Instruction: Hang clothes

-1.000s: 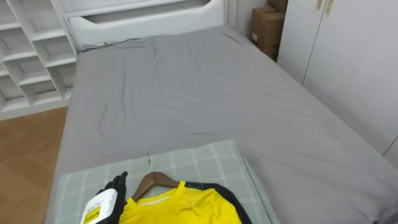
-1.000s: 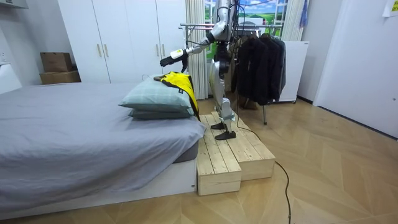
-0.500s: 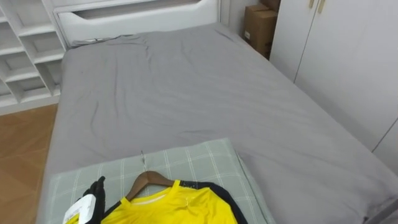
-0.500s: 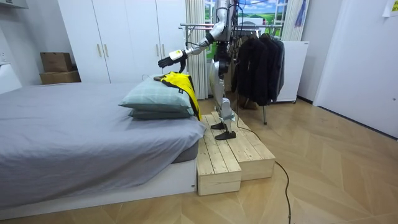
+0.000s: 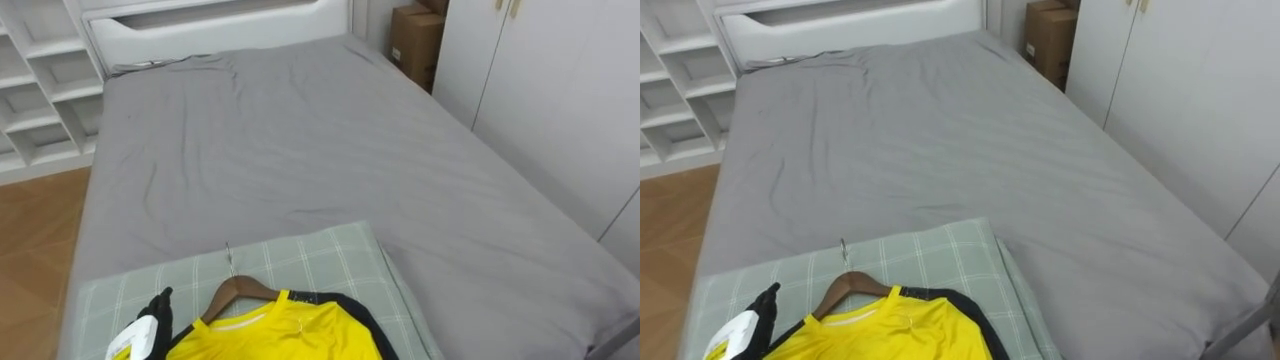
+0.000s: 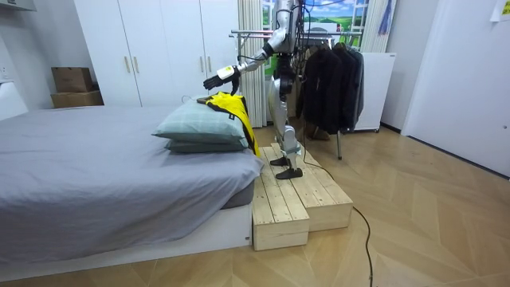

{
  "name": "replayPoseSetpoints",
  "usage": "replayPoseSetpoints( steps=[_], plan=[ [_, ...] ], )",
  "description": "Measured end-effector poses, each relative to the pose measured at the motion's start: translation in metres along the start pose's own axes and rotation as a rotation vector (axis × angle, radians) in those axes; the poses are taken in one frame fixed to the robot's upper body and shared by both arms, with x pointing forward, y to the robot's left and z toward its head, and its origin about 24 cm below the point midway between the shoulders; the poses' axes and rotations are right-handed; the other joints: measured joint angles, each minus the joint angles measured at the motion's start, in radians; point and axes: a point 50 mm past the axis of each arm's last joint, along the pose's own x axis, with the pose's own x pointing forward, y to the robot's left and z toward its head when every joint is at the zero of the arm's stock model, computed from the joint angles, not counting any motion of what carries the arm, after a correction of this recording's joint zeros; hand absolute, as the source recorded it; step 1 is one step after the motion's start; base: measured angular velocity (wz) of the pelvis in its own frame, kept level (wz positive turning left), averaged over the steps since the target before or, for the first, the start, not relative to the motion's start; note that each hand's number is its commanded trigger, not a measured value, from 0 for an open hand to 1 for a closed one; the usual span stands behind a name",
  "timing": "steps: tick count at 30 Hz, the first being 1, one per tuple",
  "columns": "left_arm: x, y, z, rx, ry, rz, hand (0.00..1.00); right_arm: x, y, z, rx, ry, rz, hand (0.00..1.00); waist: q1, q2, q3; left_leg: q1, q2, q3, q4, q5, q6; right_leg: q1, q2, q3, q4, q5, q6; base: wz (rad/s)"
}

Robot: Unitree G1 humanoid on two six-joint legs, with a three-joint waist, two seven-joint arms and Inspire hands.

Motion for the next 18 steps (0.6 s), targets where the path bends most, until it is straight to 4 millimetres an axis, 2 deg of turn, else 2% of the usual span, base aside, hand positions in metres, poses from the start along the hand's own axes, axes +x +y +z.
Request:
replayPoseSetpoints(
  steps=[8, 14, 18],
  plan=[
    [-0.005, -0.016, -0.004, 0.009, 0.034, -0.059, 0.0, -0.001, -0.002, -0.004, 0.001, 0.01, -0.004, 0.0, 0.001, -0.002, 0.0009, -0.001, 0.0, 0.0, 0.0, 0.0, 0.0, -0.004, 0.0, -0.001, 0.001, 0.0, 0.0, 0.0],
    [-0.008, -0.026, -0.013, 0.017, 0.081, -0.104, 0.0, -0.001, -0.003, -0.007, -0.005, 0.019, -0.007, 0.0, 0.002, -0.015, 0.0062, -0.005, 0.0, 0.004, 0.0, 0.0, 0.0, -0.011, 0.0, 0.001, 0.003, 0.0, 0.0, 0.0],
    [-0.009, -0.03, -0.017, 0.024, 0.116, -0.124, 0.0, -0.002, -0.005, -0.011, -0.002, 0.03, -0.018, 0.0, 0.001, -0.028, -0.0008, -0.015, 0.0, 0.005, 0.002, 0.0, 0.0, -0.023, -0.001, 0.001, 0.006, 0.0, 0.0, 0.0]
  ],
)
